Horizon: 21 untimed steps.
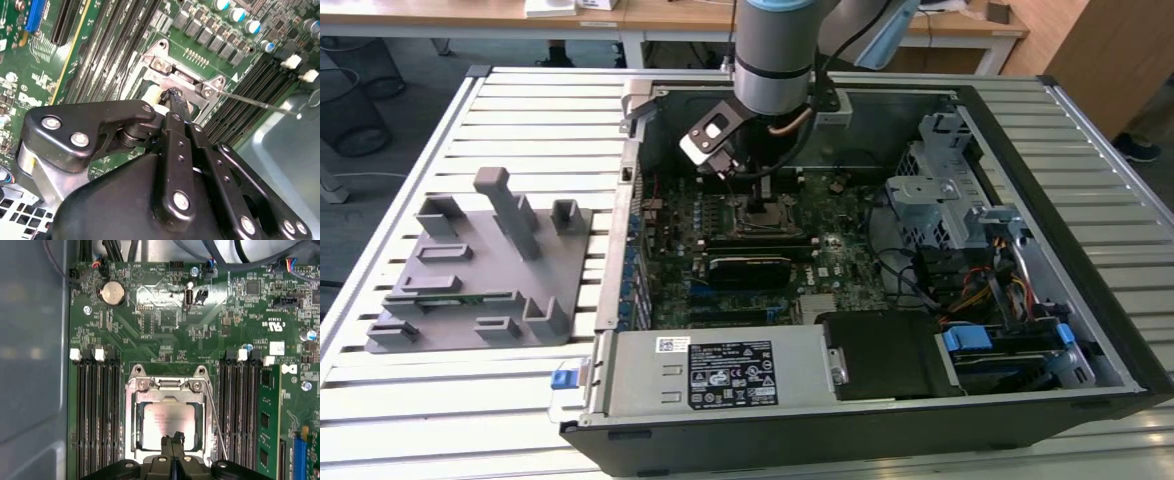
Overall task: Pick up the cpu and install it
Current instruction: 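Close the cpu cover, then install the first cpu locking lever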
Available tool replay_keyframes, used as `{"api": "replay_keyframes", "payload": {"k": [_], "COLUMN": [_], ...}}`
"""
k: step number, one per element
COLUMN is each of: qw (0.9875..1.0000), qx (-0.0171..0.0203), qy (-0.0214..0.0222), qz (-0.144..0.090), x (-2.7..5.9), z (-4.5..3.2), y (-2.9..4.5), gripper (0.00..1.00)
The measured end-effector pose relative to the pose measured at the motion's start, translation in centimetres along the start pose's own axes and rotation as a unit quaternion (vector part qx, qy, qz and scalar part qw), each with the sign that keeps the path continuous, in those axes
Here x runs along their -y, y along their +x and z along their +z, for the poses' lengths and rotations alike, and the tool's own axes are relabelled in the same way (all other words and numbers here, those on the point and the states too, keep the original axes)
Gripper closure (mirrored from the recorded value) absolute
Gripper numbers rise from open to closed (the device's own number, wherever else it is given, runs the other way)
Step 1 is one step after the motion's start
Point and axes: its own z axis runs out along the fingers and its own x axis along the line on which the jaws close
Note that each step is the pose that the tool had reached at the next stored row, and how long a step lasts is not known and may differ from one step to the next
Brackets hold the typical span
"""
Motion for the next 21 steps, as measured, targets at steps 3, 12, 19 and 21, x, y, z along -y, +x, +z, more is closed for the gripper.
{"api": "replay_keyframes", "payload": {"k": [3, 12, 19, 21], "qw": [1.0000, 1.0000, 1.0000, 1.0000], "qx": [-0.0017, -0.0023, -0.0023, -0.0023], "qy": [0.0014, 0.0028, 0.0029, 0.0029], "qz": [0.000, 0.000, 0.000, 0.000], "x": [-0.32, -0.83, -0.87, -0.87], "z": [0.00, -0.01, -0.18, -0.36], "y": [0.01, 0.01, 0.01, 0.01], "gripper": [0.89, 0.89, 0.89, 0.89]}}
